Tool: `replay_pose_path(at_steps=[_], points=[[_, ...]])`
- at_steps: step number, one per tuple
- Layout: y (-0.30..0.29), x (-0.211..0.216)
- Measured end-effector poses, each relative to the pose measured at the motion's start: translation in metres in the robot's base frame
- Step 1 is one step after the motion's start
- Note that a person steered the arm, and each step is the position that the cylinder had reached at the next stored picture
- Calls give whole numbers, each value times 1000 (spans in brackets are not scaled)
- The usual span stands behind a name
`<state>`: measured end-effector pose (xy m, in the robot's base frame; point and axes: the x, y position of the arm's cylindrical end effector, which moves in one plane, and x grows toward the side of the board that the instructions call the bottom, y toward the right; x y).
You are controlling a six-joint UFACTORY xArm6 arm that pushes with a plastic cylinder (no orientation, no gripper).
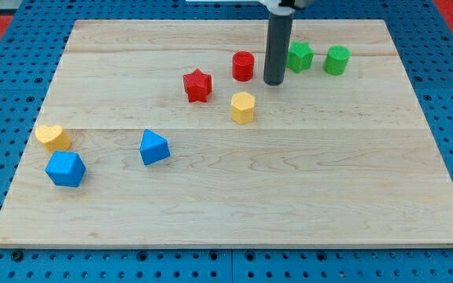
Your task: Place the green star yellow hexagon blue triangle away from red blocks
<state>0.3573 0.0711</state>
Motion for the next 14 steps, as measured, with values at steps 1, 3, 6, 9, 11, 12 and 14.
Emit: replay_pose_path(at_steps=[1, 3, 6, 9, 11, 12, 14], points=[[27, -12], [40, -70], [-29, -15], [-71, 29], [-88, 64], [-158, 66], [-162, 148]])
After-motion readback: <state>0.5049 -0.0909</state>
